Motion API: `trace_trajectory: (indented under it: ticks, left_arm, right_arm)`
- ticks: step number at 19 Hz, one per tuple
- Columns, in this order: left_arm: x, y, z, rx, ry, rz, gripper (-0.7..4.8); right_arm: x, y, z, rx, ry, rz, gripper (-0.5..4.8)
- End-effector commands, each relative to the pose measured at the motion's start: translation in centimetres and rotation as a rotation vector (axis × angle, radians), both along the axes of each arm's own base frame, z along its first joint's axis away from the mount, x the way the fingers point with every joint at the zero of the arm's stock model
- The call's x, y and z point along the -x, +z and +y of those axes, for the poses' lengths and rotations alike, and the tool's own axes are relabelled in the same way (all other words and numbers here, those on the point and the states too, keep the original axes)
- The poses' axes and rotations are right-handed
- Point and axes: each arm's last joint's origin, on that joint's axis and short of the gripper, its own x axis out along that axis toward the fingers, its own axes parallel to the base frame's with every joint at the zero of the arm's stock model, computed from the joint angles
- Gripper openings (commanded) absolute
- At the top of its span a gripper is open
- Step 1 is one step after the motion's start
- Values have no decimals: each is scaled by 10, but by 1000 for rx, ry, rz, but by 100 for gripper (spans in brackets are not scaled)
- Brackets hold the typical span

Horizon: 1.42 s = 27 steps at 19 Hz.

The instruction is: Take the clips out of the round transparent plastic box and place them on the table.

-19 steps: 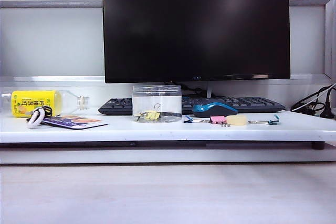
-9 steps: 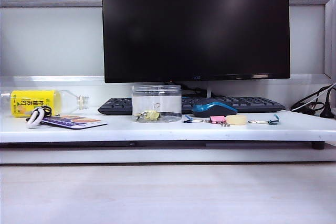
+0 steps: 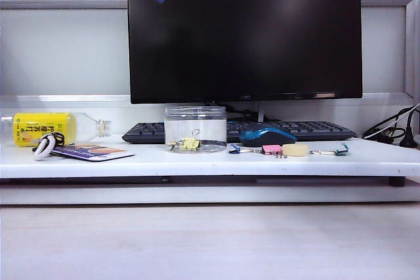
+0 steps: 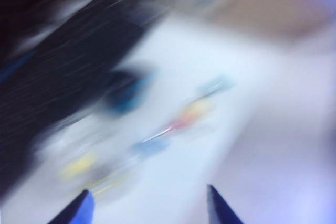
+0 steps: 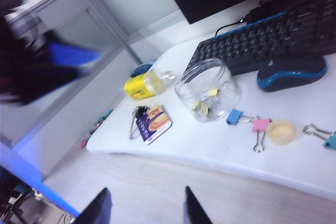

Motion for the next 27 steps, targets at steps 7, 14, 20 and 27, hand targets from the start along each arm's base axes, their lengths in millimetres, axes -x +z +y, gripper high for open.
trace_trajectory:
  ticks: [7,14,20,27]
  left_arm:
    - [-44,1,-24,-147,35,-6,287]
    - [-75,-5,-40,-329,-121,9,273]
    - [-102,-9,-41,-383,-173,9,220]
    - [-119,-22,-35,-396,-272,-13,213]
  right_arm:
    - [0,-1,0,27,6,-11,176]
    - [0,-2,0,40,21,-13,176]
    - [-2,-11,1,42,23,26,176]
    - [-2,-13,1,42,30,38,176]
